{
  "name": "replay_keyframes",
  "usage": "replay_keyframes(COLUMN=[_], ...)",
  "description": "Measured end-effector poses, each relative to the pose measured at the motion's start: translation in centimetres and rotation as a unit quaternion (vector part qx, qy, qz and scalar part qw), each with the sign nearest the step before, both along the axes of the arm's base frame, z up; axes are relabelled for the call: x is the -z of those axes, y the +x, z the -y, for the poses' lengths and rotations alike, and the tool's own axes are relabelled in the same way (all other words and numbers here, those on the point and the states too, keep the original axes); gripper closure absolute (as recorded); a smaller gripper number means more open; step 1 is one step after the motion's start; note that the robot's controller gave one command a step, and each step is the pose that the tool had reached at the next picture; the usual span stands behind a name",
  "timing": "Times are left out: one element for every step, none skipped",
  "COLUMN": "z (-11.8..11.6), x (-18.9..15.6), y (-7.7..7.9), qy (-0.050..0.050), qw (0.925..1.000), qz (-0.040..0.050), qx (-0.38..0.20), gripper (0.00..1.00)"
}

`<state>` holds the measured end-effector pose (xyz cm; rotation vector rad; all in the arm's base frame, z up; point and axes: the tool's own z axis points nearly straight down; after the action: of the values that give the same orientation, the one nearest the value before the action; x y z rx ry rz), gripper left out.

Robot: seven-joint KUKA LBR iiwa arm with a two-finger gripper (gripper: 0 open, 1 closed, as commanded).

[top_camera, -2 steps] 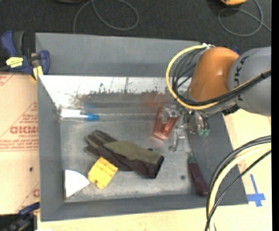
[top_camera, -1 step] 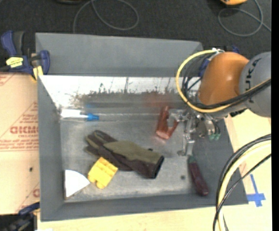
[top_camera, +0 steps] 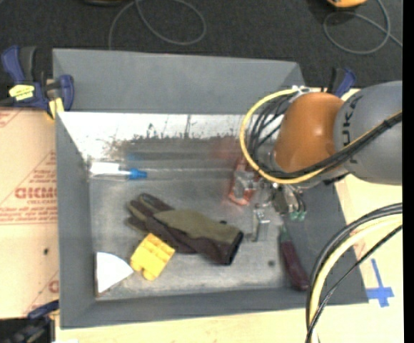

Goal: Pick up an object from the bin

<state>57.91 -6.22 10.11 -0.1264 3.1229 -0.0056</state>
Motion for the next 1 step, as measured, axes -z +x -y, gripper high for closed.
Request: replay_keyframes(z=[-3.47], x=[1.27], y=[-1.46], qy=[0.003], qw=[0.9996], qz=[-0.0055], qx=[-0.028], gripper=[0.0])
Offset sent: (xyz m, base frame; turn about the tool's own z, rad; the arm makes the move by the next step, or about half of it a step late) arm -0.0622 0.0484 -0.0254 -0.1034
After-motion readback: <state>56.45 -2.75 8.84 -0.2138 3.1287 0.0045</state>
